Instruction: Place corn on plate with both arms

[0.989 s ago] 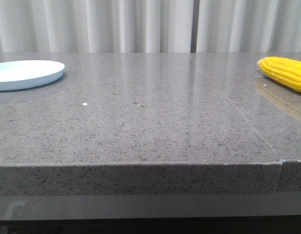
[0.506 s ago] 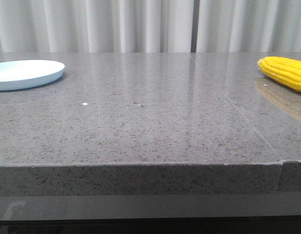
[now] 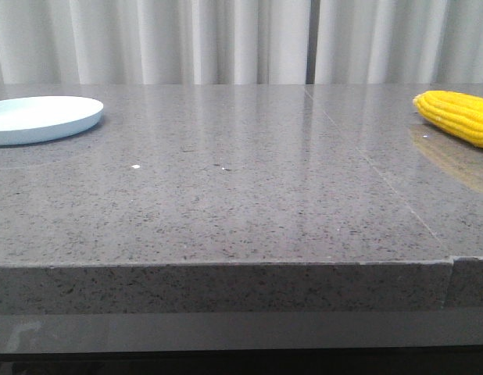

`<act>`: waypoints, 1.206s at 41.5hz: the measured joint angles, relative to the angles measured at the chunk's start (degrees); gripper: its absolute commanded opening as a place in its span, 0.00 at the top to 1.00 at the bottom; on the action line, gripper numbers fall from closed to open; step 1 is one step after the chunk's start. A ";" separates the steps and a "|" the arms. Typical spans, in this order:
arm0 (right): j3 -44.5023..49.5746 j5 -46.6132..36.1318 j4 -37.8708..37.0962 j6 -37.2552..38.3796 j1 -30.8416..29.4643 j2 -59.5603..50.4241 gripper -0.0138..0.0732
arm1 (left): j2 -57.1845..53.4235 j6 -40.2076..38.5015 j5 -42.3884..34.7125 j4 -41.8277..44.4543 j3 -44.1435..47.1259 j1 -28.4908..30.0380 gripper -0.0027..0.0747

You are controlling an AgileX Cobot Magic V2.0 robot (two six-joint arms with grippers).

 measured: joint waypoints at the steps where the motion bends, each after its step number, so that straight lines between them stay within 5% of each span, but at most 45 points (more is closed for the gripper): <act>1: 0.00 0.00 0.00 -0.07 0.00 0.00 0.10 | 0.45 0.00 0.00 0.00 0.00 0.00 0.25; 23: 0.00 0.00 0.00 -0.07 0.00 0.00 0.10 | 28.32 0.58 6.67 0.00 -15.57 1.96 0.25; 36: 0.00 0.00 0.00 -0.07 0.00 0.00 0.10 | 48.03 15.25 9.09 -17.79 -28.55 10.60 0.25; 50: 0.00 0.00 0.00 -0.07 0.00 0.00 0.10 | 63.36 16.51 5.70 -19.63 -38.70 10.87 0.25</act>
